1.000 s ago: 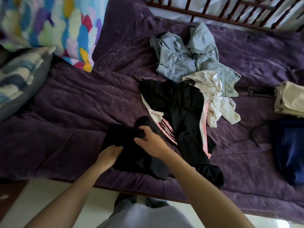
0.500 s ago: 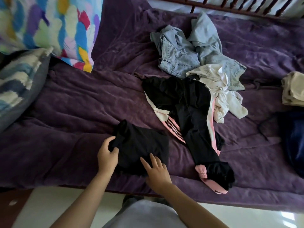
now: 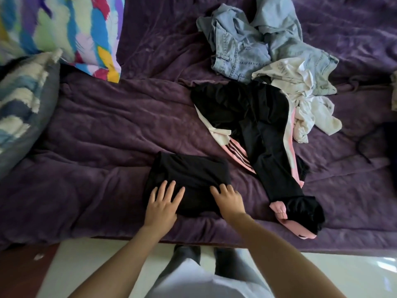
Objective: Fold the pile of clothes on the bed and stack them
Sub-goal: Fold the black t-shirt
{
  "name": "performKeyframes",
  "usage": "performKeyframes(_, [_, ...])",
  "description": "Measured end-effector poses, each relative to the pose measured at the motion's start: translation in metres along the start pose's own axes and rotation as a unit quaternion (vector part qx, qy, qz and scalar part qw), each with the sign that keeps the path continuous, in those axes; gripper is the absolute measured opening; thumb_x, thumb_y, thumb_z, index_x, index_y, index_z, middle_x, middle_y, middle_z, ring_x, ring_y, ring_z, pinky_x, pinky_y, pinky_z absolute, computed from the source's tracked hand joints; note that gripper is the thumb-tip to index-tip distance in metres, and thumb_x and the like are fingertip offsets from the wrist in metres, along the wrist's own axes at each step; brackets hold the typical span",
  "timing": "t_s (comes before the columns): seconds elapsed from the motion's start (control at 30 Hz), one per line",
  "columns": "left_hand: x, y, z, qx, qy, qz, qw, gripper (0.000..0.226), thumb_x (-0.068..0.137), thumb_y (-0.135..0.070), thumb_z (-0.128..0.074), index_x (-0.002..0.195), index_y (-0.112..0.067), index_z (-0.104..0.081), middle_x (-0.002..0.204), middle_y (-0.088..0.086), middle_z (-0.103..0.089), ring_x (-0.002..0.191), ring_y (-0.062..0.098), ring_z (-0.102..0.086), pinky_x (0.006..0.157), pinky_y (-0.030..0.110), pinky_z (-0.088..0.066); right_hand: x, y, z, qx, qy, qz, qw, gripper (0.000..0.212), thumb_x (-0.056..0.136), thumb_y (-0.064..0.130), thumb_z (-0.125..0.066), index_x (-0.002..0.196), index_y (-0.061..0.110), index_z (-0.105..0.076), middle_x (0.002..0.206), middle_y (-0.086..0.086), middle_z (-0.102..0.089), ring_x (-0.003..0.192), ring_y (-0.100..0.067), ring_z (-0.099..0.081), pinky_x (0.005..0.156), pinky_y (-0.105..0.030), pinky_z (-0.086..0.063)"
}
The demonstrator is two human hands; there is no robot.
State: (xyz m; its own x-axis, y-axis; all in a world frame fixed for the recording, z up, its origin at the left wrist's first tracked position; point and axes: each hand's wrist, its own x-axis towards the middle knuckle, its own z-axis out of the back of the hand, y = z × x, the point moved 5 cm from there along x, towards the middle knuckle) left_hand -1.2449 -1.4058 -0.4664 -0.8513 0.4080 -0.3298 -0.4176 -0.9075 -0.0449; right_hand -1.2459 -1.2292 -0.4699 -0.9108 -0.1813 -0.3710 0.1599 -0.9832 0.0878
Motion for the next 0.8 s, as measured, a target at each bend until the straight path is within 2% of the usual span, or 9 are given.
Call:
performKeyframes(0.07, [0.004,0.003,0.003,0.004,0.017,0.012,1.0,0.1,0.02,-0.027,-0.094,0.116,-0.017,-0.067,0.116,0.019,-0.064,0.104,0.04,-0.061,0.081,0.054,-0.05,0.003,-0.012,0.011,0.004,-0.017,0.005,1.0,0.065,0.005,0.014,-0.087,0.067,0.019,-0.069,0.058,0.0,-0.055,0.045,-0.02,-0.056,0.028,-0.02,-0.033])
performKeyframes(0.17, [0.01,0.009,0.004,0.01,0.001,-0.001,1.0,0.107,0.022,-0.03,-0.094,0.121,-0.016,-0.054,0.111,0.019,-0.065,0.098,0.041,-0.063,0.074,0.053,-0.05,0.0,-0.019,0.016,0.018,-0.039,0.032,0.999,0.078,0.01,0.021,-0.09,0.086,0.021,-0.073,0.067,-0.001,-0.06,0.053,-0.019,-0.061,0.031,-0.02,-0.039])
performKeyframes(0.23, [0.015,0.013,0.012,-0.004,-0.019,-0.026,0.999,0.101,0.02,-0.028,-0.095,0.112,-0.013,-0.056,0.1,0.017,-0.068,0.087,0.038,-0.066,0.065,0.049,-0.053,-0.011,-0.015,0.01,0.011,-0.022,0.052,0.998,0.094,0.024,0.044,-0.09,0.111,0.023,-0.064,0.084,-0.005,-0.068,0.07,-0.022,-0.066,0.048,-0.025,-0.051])
performKeyframes(0.3, [0.023,0.017,0.025,-0.008,-0.04,-0.047,0.998,0.088,0.016,-0.025,-0.096,0.098,-0.01,-0.069,0.086,0.012,-0.07,0.071,0.032,-0.068,0.053,0.04,-0.054,-0.021,-0.003,0.005,-0.027,-0.036,0.072,0.996,0.103,0.038,0.064,-0.081,0.124,0.02,-0.045,0.105,-0.009,-0.069,0.091,-0.026,-0.068,0.069,-0.034,-0.056])
performKeyframes(0.4, [0.031,0.021,0.048,-0.029,-0.047,-0.055,0.997,0.076,0.018,-0.028,-0.096,0.089,-0.012,-0.074,0.072,0.001,-0.069,0.056,0.022,-0.066,0.041,0.027,-0.049,-0.026,0.016,0.001,-0.042,-0.043,0.05,0.997,0.108,0.04,0.056,-0.083,0.129,0.015,-0.038,0.116,-0.013,-0.066,0.105,-0.028,-0.064,0.081,-0.042,-0.054])
performKeyframes(0.5, [0.036,0.02,0.069,-0.042,-0.051,-0.074,0.995,0.068,0.023,-0.031,-0.096,0.086,-0.015,-0.074,0.065,-0.004,-0.067,0.049,0.016,-0.063,0.036,0.023,-0.045,-0.019,0.014,0.016,-0.029,-0.094,0.034,0.995,0.087,0.049,0.028,-0.078,0.126,0.018,-0.04,0.1,-0.009,-0.069,0.087,-0.027,-0.067,0.067,-0.034,-0.054])
performKeyframes(0.6, [0.043,0.011,0.095,-0.031,-0.078,-0.111,0.99,0.065,0.026,-0.032,-0.095,0.084,-0.016,-0.07,0.059,-0.005,-0.064,0.045,0.014,-0.061,0.032,0.019,-0.042,-0.014,-0.016,0.051,0.001,-0.218,0.043,0.975,0.054,0.057,0.02,-0.058,0.109,0.021,-0.045,0.073,-0.002,-0.061,0.06,-0.021,-0.06,0.047,-0.023,-0.044])
performKeyframes(0.7, [0.058,-0.009,0.13,-0.005,-0.125,-0.182,0.975,0.075,0.036,-0.027,-0.093,0.097,-0.017,-0.05,0.06,-0.003,-0.062,0.044,0.014,-0.059,0.031,0.017,-0.039,-0.016,-0.064,0.093,-0.006,-0.314,0.067,0.947,0.033,0.065,0.019,-0.042,0.097,0.02,-0.046,0.07,-0.002,-0.058,0.059,-0.021,-0.057,0.045,-0.022,-0.043])
performKeyframes(0.8, [0.079,-0.048,0.172,0.038,-0.175,-0.259,0.949,0.079,0.037,-0.03,-0.092,0.099,-0.017,-0.046,0.061,-0.003,-0.061,0.043,0.012,-0.058,0.033,0.014,-0.037,-0.03,-0.115,0.131,-0.029,-0.361,0.092,0.928,0.028,0.069,0.018,-0.044,0.097,0.018,-0.047,0.073,-0.003,-0.06,0.059,-0.021,-0.056,0.043,-0.022,-0.042])
